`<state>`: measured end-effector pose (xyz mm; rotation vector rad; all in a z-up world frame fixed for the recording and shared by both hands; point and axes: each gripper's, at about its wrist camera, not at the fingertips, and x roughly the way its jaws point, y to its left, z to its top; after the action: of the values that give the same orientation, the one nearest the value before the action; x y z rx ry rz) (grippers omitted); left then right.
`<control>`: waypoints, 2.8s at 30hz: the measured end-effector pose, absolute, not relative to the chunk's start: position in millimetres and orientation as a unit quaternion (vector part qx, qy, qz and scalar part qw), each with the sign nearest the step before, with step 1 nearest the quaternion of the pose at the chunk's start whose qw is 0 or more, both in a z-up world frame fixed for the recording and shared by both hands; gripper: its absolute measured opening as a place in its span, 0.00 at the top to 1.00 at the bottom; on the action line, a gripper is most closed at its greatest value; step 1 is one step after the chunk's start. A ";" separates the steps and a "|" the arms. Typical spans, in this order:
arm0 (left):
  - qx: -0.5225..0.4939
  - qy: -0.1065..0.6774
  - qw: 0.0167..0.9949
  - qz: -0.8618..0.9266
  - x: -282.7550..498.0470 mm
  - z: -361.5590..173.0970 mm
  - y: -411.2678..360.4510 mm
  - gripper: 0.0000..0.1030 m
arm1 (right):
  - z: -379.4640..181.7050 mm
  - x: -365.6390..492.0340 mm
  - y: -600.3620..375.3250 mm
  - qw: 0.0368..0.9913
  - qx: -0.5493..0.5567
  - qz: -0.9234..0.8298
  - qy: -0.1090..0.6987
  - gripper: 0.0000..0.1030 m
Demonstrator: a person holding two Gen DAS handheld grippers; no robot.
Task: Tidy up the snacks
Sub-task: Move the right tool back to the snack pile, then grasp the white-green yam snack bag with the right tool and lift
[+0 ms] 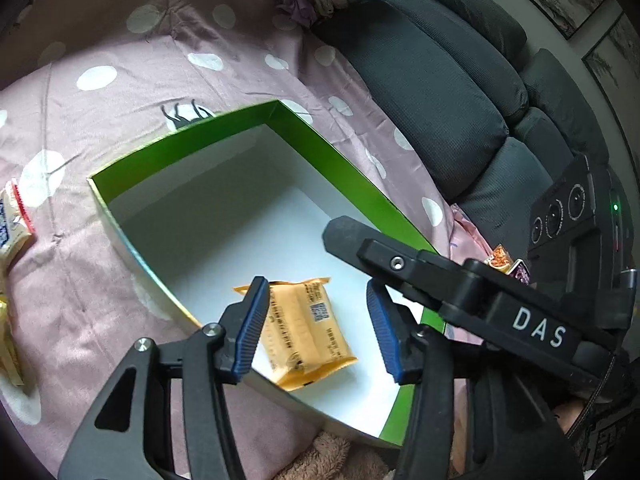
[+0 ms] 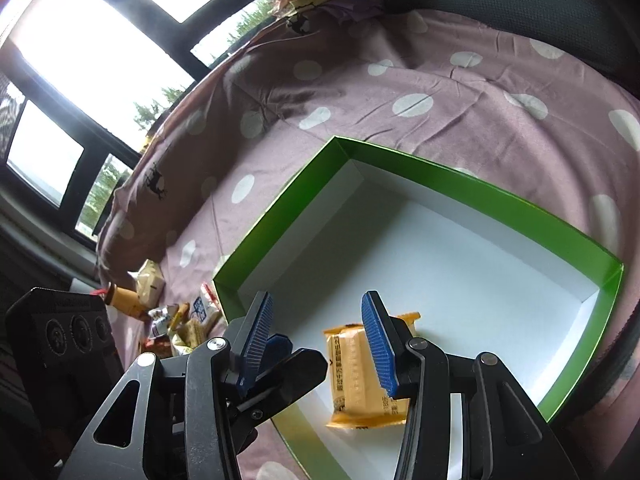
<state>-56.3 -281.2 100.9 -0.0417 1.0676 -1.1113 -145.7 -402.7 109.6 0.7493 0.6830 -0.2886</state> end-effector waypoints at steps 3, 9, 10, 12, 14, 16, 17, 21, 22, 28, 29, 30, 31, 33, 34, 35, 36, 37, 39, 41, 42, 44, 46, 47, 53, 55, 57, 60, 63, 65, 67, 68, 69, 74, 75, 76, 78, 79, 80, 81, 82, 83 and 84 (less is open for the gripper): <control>-0.037 0.457 0.749 -0.478 -50.5 111.2 -252.9 0.34 | 117.7 -143.1 -394.5 0.873 0.349 -0.136 0.312 0.39; -0.073 0.420 0.810 -0.403 -32.5 129.5 -175.5 0.20 | 132.6 -130.8 -367.1 0.891 0.325 -0.113 0.296 0.31; -0.078 0.416 0.818 -0.391 -29.4 130.8 -163.4 0.18 | 135.1 -127.3 -360.9 0.895 0.320 -0.105 0.292 0.30; -0.086 0.410 0.834 -0.359 -23.0 131.3 -134.1 0.10 | 137.4 -119.9 -350.4 0.899 0.316 -0.088 0.289 0.30; -0.087 0.405 0.853 -0.318 -15.4 130.4 -108.2 0.04 | 137.6 -109.2 -338.2 0.900 0.315 -0.072 0.292 0.30; -0.080 0.402 0.870 -0.274 -8.0 125.7 -84.3 0.00 | 134.7 -96.8 -326.9 0.898 0.313 -0.064 0.301 0.29; -0.078 0.402 0.875 -0.258 -4.6 121.8 -73.2 0.00 | 132.3 -89.6 -321.1 0.897 0.312 -0.059 0.308 0.29; -0.100 0.420 0.876 -0.213 7.0 94.0 -37.3 0.00 | 117.5 -54.0 -286.8 0.888 0.303 -0.014 0.345 0.29; -0.111 0.429 0.872 -0.207 9.4 83.9 -31.7 0.00 | 113.3 -43.7 -276.9 0.887 0.295 -0.002 0.356 0.29; -0.161 0.487 0.832 -0.211 20.3 42.0 -26.1 0.01 | 85.1 9.5 -230.6 0.874 0.242 0.045 0.418 0.29; -0.164 0.492 0.829 -0.212 21.8 40.7 -26.3 0.01 | 80.9 16.1 -224.8 0.872 0.236 0.053 0.426 0.29; -0.169 0.492 0.827 -0.215 22.6 39.4 -25.5 0.01 | 77.6 22.6 -218.4 0.870 0.228 0.061 0.433 0.29; -0.174 0.494 0.824 -0.218 23.8 38.2 -24.7 0.01 | 73.5 28.4 -211.7 0.868 0.220 0.067 0.439 0.29; -0.188 0.500 0.818 -0.216 25.3 36.0 -22.8 0.02 | 64.8 35.6 -201.8 0.865 0.199 0.069 0.455 0.29; -0.195 0.502 0.815 -0.215 24.7 35.2 -21.4 0.02 | 60.8 37.2 -199.0 0.864 0.191 0.064 0.461 0.30; -0.201 0.505 0.811 -0.217 24.0 34.4 -21.1 0.03 | 58.3 38.4 -197.9 0.864 0.186 0.060 0.464 0.30; -0.205 0.508 0.807 -0.222 22.7 34.3 -21.5 0.04 | 56.8 39.9 -197.0 0.863 0.183 0.059 0.466 0.31; -0.210 0.509 0.803 -0.230 21.9 34.2 -21.6 0.06 | 56.5 41.7 -197.0 0.862 0.183 0.063 0.468 0.33; -0.215 0.508 0.799 -0.239 19.9 33.5 -23.5 0.11 | 56.5 46.6 -197.5 0.858 0.186 0.075 0.473 0.40; -0.219 0.508 0.798 -0.239 19.0 31.6 -24.5 0.21 | 54.1 53.6 -195.6 0.855 0.181 0.076 0.481 0.53; -0.219 0.512 0.795 -0.239 19.0 29.5 -25.7 0.27 | 52.0 56.1 -194.2 0.854 0.174 0.073 0.485 0.56; -0.225 0.522 0.788 -0.238 20.3 25.1 -26.4 0.35 | 44.2 58.7 -190.5 0.847 0.169 0.073 0.499 0.61; -0.231 0.524 0.786 -0.235 20.5 23.5 -24.8 0.43 | 39.8 57.6 -186.7 0.841 0.169 0.081 0.508 0.61; -0.233 0.523 0.786 -0.235 20.1 23.7 -23.6 0.49 | 40.1 56.0 -183.5 0.841 0.166 0.087 0.508 0.61; -0.200 0.520 0.797 -0.235 16.5 25.8 -27.5 0.52 | 28.2 49.6 -173.7 0.820 0.181 0.115 0.531 0.61; -0.191 0.520 0.798 -0.237 15.8 26.3 -28.7 0.52 | 22.8 49.9 -174.8 0.808 0.196 0.125 0.541 0.61; -0.185 0.522 0.797 -0.241 17.2 26.2 -31.6 0.52 | 20.2 49.0 -175.5 0.802 0.207 0.133 0.545 0.61; -0.160 0.516 0.806 -0.240 14.5 29.4 -34.6 0.58 | 17.5 46.7 -176.5 0.794 0.221 0.144 0.548 0.61; -0.118 0.499 0.827 -0.233 8.9 35.3 -42.2 0.61 | 14.5 44.0 -173.5 0.783 0.237 0.161 0.551 0.61; -0.099 0.490 0.834 -0.233 4.8 39.6 -44.2 0.62 | 16.4 39.3 -169.4 0.781 0.245 0.176 0.547 0.61; -0.092 0.483 0.838 -0.236 1.9 43.1 -43.8 0.62 | 22.9 33.9 -165.1 0.790 0.234 0.178 0.537 0.61; -0.089 0.478 0.841 -0.238 0.4 45.1 -43.3 0.62 | 26.2 32.0 -163.8 0.794 0.231 0.179 0.533 0.61; -0.087 0.475 0.843 -0.238 -0.6 46.8 -43.6 0.62 | 29.0 30.2 -163.4 0.797 0.231 0.180 0.528 0.61; -0.079 0.459 0.851 -0.243 -5.4 54.9 -45.8 0.62 | 40.1 24.9 -163.1 0.806 0.233 0.187 0.510 0.61; -0.077 0.457 0.852 -0.243 -6.5 56.8 -45.5 0.62 | 42.2 23.7 -162.7 0.808 0.233 0.186 0.508 0.61; -0.075 0.454 0.854 -0.244 -7.6 58.9 -45.3 0.62 | 44.0 22.4 -162.8 0.810 0.234 0.187 0.505 0.61; -0.071 0.446 0.858 -0.245 -10.9 64.0 -46.0 0.62 | 48.6 19.3 -162.6 0.814 0.234 0.188 0.498 0.61; -0.070 0.442 0.860 -0.246 -13.2 66.8 -46.2 0.62 | 51.0 17.7 -162.5 0.816 0.233 0.189 0.494 0.61; -0.068 0.438 0.862 -0.247 -14.8 69.4 -46.3 0.62 | 53.7 15.5 -162.0 0.819 0.233 0.189 0.490 0.61; -0.067 0.434 0.864 -0.246 -16.8 72.0 -47.2 0.62 | 56.3 13.2 -162.4 0.821 0.232 0.189 0.486 0.61; -0.065 0.430 0.866 -0.246 -18.0 74.7 -47.6 0.62 | 58.8 11.9 -162.2 0.822 0.234 0.190 0.482 0.61; -0.064 0.428 0.867 -0.246 -19.7 77.2 -47.3 0.62 | 61.4 10.3 -162.1 0.824 0.235 0.191 0.479 0.61; -0.063 0.425 0.869 -0.246 -21.1 79.9 -47.2 0.62 | 63.7 8.6 -161.9 0.825 0.235 0.192 0.476 0.61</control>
<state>-21.1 -47.2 79.9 -0.1312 0.8888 -0.5154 8.6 -161.9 63.7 0.5002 1.0112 0.4082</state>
